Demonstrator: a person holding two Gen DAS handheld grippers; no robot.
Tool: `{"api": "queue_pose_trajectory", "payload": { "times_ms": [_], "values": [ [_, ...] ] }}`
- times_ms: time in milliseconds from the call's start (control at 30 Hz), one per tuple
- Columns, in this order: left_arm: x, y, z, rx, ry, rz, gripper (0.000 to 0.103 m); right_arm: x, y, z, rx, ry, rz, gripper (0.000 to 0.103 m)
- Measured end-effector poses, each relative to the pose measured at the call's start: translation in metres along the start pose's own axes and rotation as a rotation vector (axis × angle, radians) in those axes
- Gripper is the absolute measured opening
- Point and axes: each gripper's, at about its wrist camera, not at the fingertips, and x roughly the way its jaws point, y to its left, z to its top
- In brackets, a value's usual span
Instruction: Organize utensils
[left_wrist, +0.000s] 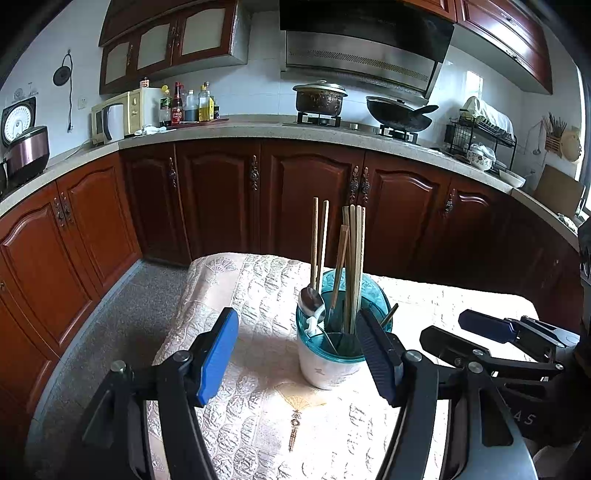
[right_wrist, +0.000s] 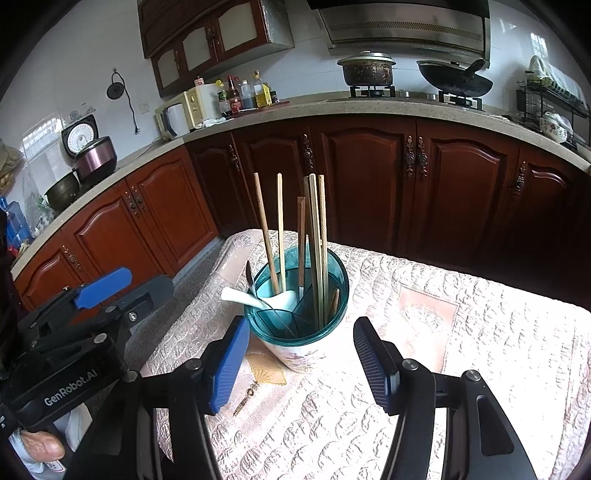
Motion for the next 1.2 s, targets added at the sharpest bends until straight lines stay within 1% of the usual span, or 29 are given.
{"api": "queue_pose_trajectory", "payload": {
  "times_ms": [900, 1067, 1200],
  "values": [
    [0.012, 0.002, -0.003, -0.008, 0.029, -0.006, 0.067, 0.012, -0.003, -0.003, 0.004, 0.024, 0.004, 0.063],
    [0.013, 0.003, -0.004, 0.002, 0.021, -0.011, 0.067, 0.014, -0.005, -0.005, 0.011, 0.024, 0.004, 0.063],
    [0.015, 0.004, -0.006, 0.007, 0.009, -0.003, 0.067, 0.016, -0.015, -0.009, 0.041, 0.027, -0.006, 0.063]
  ]
}}
